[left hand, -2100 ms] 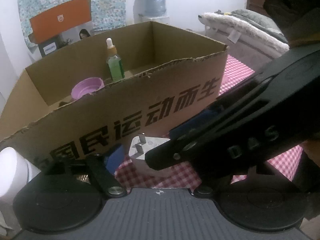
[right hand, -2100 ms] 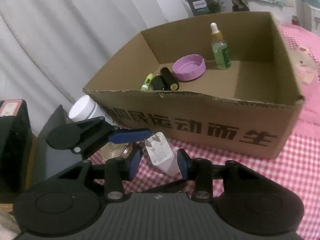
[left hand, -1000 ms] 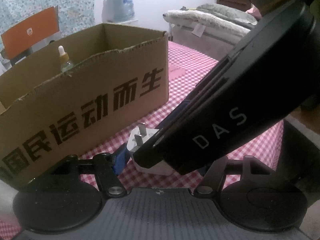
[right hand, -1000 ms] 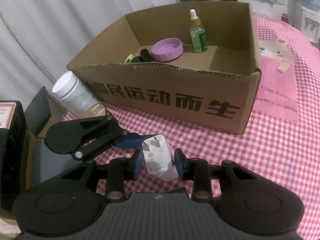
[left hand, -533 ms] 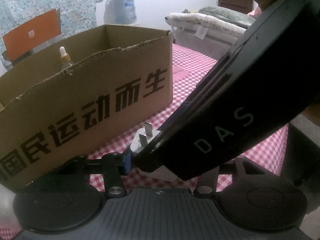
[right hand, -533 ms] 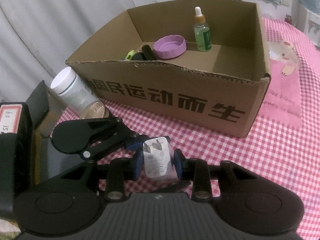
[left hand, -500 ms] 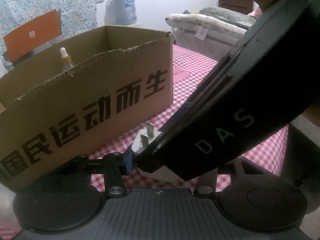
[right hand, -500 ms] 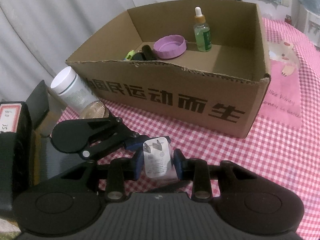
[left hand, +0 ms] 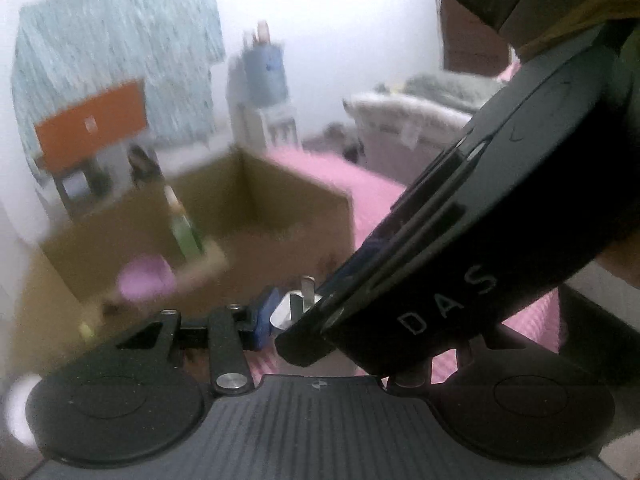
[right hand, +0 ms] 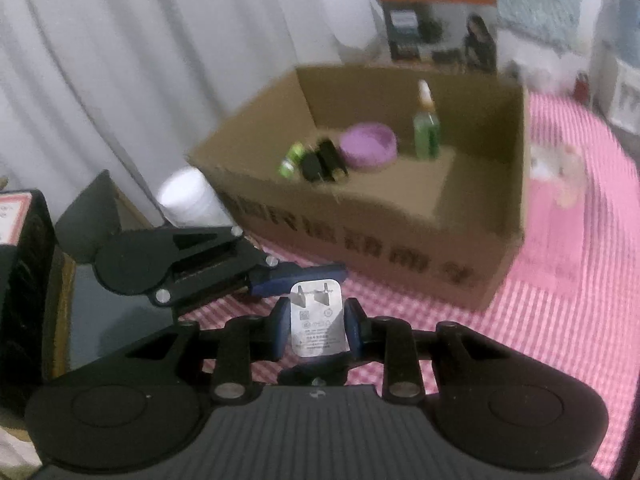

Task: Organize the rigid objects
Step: 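Carry the white charger into the box and open the right tool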

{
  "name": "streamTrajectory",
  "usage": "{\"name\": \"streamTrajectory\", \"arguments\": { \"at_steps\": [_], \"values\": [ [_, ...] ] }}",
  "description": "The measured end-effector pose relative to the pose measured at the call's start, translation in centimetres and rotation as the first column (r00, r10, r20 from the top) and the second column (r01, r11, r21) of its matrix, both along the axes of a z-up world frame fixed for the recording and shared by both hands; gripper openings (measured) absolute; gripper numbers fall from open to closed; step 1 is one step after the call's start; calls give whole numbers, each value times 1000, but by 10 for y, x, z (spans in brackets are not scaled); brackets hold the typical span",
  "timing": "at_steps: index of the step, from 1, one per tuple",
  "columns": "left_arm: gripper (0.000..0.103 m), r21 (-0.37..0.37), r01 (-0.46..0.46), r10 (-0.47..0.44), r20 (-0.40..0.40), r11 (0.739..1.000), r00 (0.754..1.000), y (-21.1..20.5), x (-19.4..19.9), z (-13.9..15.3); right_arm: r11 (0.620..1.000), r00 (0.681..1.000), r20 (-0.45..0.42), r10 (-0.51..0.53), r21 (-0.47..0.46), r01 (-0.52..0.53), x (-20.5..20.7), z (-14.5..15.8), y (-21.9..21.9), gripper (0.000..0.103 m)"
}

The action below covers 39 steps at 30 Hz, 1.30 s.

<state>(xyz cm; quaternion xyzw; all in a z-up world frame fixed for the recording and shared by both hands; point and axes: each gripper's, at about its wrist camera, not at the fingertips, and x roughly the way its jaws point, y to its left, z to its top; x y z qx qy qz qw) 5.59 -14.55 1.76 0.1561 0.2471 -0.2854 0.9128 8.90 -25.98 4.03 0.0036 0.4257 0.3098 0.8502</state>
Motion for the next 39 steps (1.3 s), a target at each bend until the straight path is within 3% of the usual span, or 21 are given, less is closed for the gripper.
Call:
{"name": "streamTrajectory", "arguments": {
  "at_steps": [6, 13, 19, 25, 32, 39],
  "values": [
    [46, -22, -7, 8, 69, 1000, 998, -1, 31, 35, 999, 998, 64, 19, 33, -22, 22, 46, -3, 29],
    [46, -37, -10, 11, 10, 999, 1000, -15, 107, 44, 999, 999, 36, 15, 31, -16, 95, 63, -14, 29],
    [48, -29, -51, 47, -121, 998, 991, -24, 167, 32, 1000, 999, -52, 1, 16, 0, 173, 45, -26, 29],
    [54, -46, -122, 107, -243, 991, 964, -21, 208, 18, 997, 996, -85, -33, -67, 27, 227, 18, -26, 29],
    [70, -1, -151, 145, -284, 988, 948, -21, 217, 8, 982, 997, -81, -16, -188, 1, 257, -3, -3, 29],
    [80, -22, -184, 169, -296, 983, 940, -11, 208, 19, 954, 998, -58, -3, -300, -15, 263, -18, 16, 30]
  ]
}}
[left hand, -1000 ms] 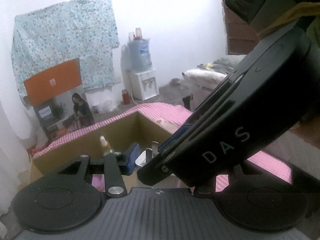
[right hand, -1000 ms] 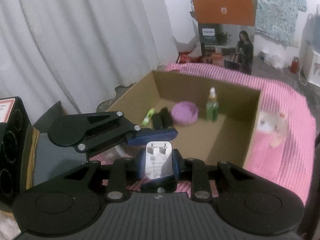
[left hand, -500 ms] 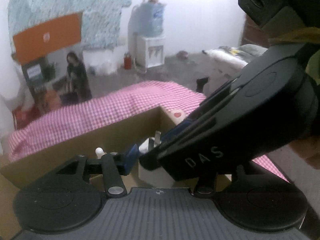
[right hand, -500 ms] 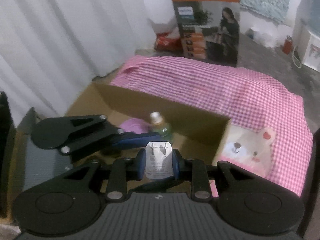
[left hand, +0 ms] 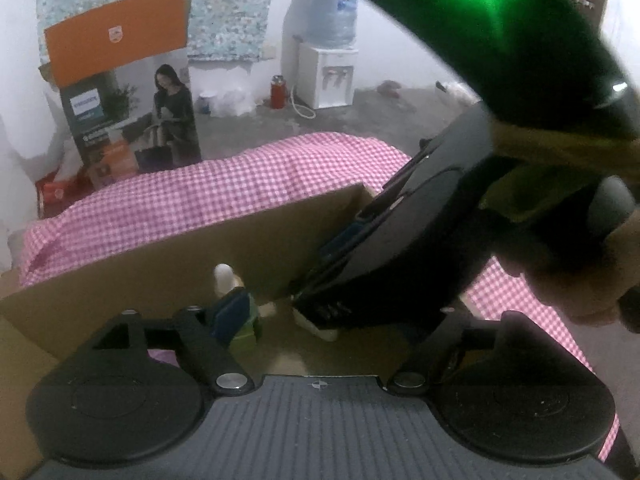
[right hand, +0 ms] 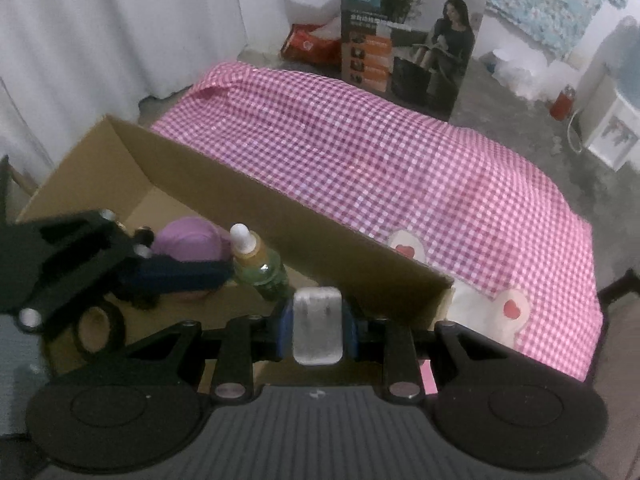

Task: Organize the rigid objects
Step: 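Carry the white charger into the box and open the right tool, then move the right tool to the gold ribbed jar and grasp it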

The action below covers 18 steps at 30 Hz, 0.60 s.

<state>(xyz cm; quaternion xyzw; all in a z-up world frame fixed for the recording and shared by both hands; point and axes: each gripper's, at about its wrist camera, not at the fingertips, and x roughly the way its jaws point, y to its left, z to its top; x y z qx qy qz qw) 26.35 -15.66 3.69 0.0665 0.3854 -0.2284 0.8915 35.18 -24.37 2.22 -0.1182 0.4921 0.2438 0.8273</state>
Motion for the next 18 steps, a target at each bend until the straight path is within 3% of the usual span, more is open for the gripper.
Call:
{"name": "streamTrajectory", "arguments": {
  "at_steps": [5, 9, 13, 15, 18],
  "values": [
    [81, -25, 5, -4, 40, 1000, 999, 11, -20, 23, 999, 999, 17, -38, 34, 38, -2, 8, -5, 30],
    [90, -62, 25, -18, 114, 998, 993, 26, -51, 48, 992, 997, 49, -65, 107, 59, -24, 29, -18, 30],
    [99, -89, 65, -48, 187, 994, 981, 48, -96, 64, 966, 990, 93, -103, 248, 77, -74, 58, -39, 35],
    [99, -92, 78, -56, 214, 993, 975, 62, -120, 66, 944, 987, 109, -115, 322, 75, -106, 67, -49, 51],
    [101, -106, 70, -45, 226, 992, 973, 82, -155, 63, 904, 985, 112, -129, 421, 70, -152, 71, -59, 52]
  ]
}}
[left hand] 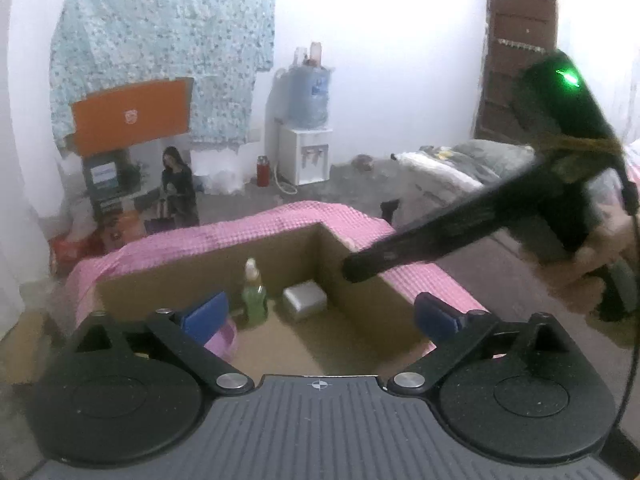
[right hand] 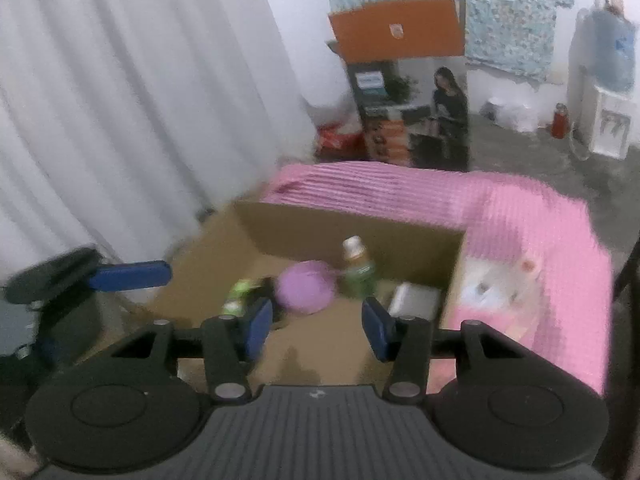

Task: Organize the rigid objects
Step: 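Move the right tool to the gold ribbed jar and grasp it, then carry the gold jar into the box and open the right tool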

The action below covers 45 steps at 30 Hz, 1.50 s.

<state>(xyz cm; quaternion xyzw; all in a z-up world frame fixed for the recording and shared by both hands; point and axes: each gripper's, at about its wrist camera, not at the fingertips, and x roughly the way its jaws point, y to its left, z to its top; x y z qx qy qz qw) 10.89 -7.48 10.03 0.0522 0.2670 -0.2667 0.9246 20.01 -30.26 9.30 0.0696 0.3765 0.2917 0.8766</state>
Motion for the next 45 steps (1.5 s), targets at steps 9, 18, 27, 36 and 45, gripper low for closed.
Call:
{"name": "streamTrajectory", "arguments": {
  "at_steps": [9, 18, 27, 36, 45],
  "values": [
    [101, 8, -44, 45, -178, 999, 983, 38, -42, -55, 963, 996, -78, 38, 269, -15, -95, -39, -5, 52],
    [99, -3, -116, 108, -340, 993, 934, 52, -36, -119, 952, 969, -230, 93, 305, -19, -84, -97, 37, 45],
    [99, 82, -141, 162, -362, 987, 918, 48, -14, -143, 964, 943, -303, 136, 260, -55, -52, -136, 87, 42],
    [98, 60, -121, 135, -385, 991, 913, 51, -7, -146, 967, 922, -343, 177, 236, -97, -37, -153, 108, 42],
    [98, 45, -20, 36, -398, 999, 917, 30, -9, -141, 974, 926, -355, 133, 220, -55, -53, -150, 86, 43]
  ]
}}
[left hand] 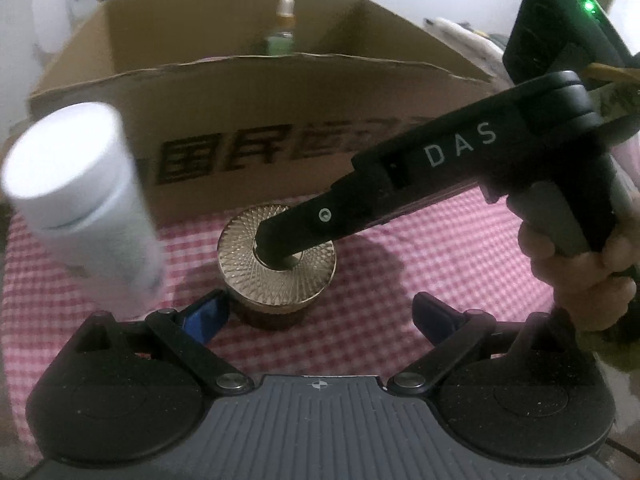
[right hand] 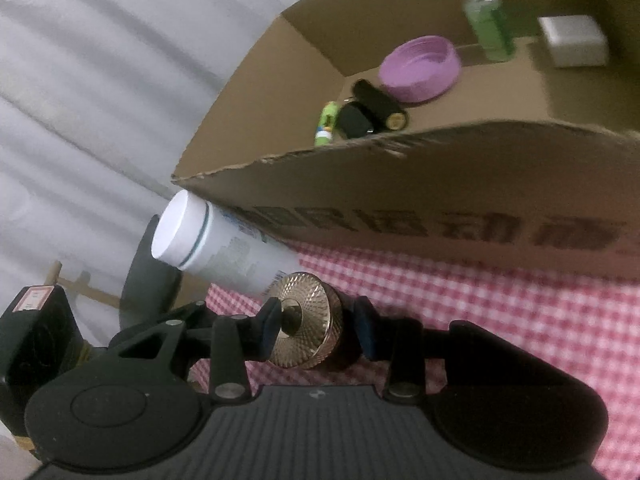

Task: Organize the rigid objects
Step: 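Carry the gold jar into the box and open the right tool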

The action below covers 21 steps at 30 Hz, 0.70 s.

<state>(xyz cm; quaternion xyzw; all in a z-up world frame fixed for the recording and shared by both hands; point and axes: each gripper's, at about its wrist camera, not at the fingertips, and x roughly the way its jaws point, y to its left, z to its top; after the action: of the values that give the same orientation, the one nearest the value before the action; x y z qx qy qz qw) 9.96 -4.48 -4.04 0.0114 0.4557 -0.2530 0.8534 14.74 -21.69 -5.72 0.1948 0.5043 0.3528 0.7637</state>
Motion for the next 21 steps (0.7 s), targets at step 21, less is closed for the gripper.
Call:
{"name": "streamTrajectory", "arguments": {
  "at_steps": [21],
  "values": [
    [90, 170, 167, -186, 103, 971, 977, -59, -12, -16, 980, 980, -46, -193, 36, 195, -43, -9, -78, 44]
  ]
}}
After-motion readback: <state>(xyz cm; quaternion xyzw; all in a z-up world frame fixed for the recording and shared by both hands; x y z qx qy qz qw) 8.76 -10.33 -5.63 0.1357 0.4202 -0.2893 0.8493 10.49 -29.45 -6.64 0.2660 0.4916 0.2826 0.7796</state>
